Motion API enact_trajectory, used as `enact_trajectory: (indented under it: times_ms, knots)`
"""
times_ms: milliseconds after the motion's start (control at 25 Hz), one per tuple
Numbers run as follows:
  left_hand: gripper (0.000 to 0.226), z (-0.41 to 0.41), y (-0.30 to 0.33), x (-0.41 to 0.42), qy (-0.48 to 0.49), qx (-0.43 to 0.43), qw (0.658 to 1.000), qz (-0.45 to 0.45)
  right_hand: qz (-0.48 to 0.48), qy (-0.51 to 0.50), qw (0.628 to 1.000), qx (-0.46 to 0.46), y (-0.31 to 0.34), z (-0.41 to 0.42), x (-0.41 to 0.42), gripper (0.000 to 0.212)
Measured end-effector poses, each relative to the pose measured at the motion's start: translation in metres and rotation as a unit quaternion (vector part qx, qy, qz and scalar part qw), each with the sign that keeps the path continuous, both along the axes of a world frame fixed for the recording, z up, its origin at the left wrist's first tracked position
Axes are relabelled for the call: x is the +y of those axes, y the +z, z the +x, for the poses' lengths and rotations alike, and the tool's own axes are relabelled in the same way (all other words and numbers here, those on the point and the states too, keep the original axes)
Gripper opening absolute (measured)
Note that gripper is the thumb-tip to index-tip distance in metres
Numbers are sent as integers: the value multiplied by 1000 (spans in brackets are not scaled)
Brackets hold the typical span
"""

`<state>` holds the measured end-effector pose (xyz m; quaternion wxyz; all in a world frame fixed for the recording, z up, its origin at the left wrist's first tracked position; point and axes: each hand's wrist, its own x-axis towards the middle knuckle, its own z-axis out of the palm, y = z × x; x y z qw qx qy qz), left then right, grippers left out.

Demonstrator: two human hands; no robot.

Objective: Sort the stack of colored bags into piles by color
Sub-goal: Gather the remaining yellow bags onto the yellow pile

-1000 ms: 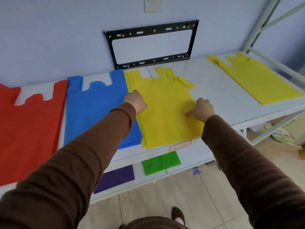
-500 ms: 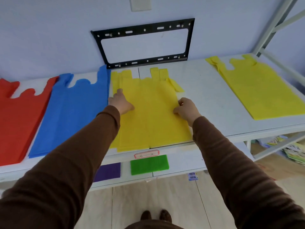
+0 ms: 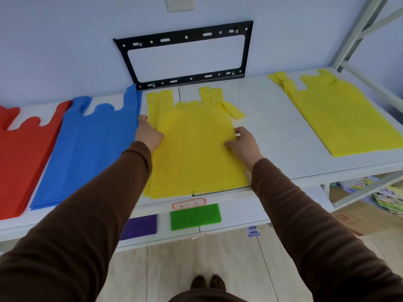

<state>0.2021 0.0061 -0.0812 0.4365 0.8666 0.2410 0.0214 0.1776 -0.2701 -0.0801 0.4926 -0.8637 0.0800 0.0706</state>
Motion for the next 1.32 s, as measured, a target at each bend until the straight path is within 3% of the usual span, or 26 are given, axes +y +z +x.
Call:
enact_trajectory:
  times_ms: [80,200,400,640,800,920,1160,1240,1320]
  knots:
    - [75,1,0,9,18,7,1000,-9,9,5,1000,-5,1,-1,2,52]
    - [71,2,2,19,18,23,999,16,-59,36,997,-19,5,-5,11,53]
    - [73,5,8,12,-37,100,977,182,-141,31,989,-27,5,-2,17,61]
    - [110,14,23,13,-39,147,987,50,-211,47,975,-59,6,-4,21,66]
    - [100,5,16,20,-60,92,994,6,-349,93,931,-58,10,-18,11,73]
    - [100,8,13,32,-75,46,995,-44,-377,125,918,-3,15,-29,10,81]
    - [66,15,19,39,-151,69,973,-159,-262,149,950,85,20,-21,13,42]
    - [63,12,26,34,-161,68,963,-205,-136,124,979,88,19,-25,10,33]
    - [60,13,37,24,-174,67,955,-230,71,81,989,100,28,-27,2,32]
